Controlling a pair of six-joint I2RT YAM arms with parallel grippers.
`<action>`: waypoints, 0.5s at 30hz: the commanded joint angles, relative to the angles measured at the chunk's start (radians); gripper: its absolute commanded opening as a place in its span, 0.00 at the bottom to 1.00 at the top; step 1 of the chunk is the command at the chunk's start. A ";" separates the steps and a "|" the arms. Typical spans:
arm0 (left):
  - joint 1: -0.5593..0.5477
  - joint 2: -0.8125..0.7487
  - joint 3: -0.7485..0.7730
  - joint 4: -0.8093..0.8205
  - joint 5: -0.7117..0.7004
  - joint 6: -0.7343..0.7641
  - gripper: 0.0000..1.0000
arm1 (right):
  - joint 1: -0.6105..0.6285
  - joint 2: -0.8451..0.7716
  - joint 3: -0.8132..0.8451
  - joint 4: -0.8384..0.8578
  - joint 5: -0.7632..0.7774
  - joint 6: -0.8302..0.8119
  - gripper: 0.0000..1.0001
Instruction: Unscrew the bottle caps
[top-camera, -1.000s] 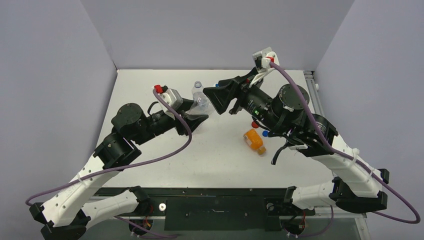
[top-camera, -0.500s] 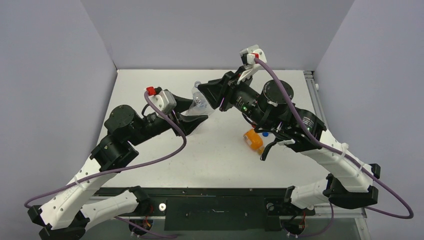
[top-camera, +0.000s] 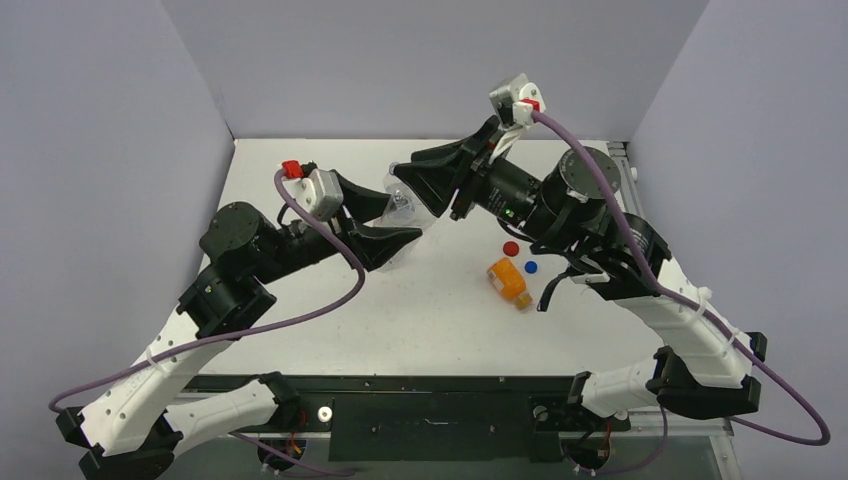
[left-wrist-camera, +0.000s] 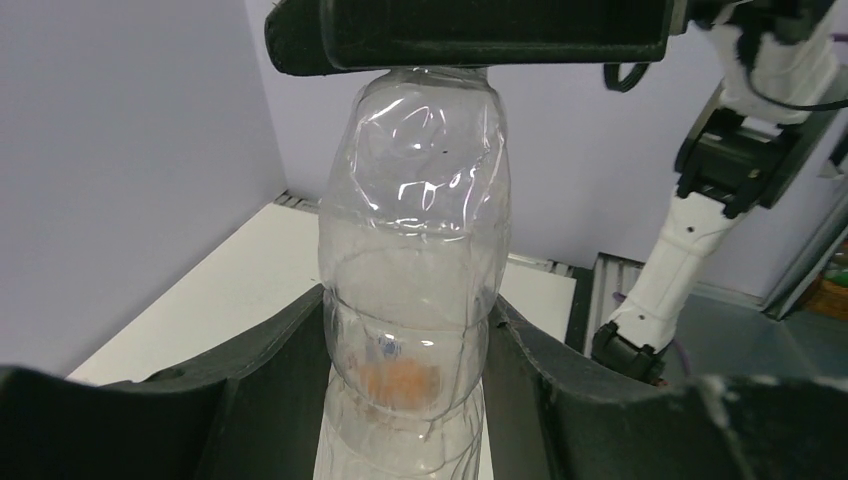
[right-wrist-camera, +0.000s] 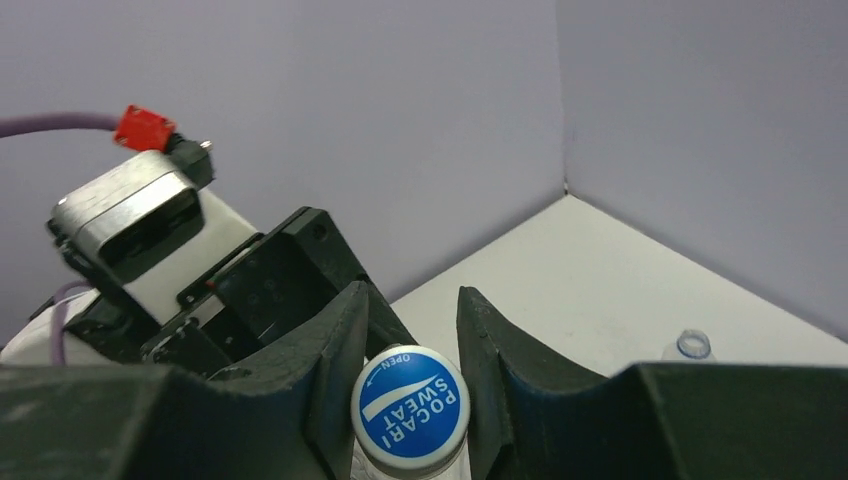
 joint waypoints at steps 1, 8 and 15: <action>0.001 0.032 0.096 0.060 0.142 -0.127 0.23 | -0.002 -0.036 0.030 0.134 -0.370 -0.061 0.00; 0.001 0.030 0.126 0.057 0.282 -0.190 0.23 | -0.053 -0.014 0.049 0.209 -0.697 -0.018 0.00; 0.002 -0.002 0.072 0.038 0.233 -0.046 0.23 | -0.039 -0.008 0.105 0.076 -0.197 -0.034 0.79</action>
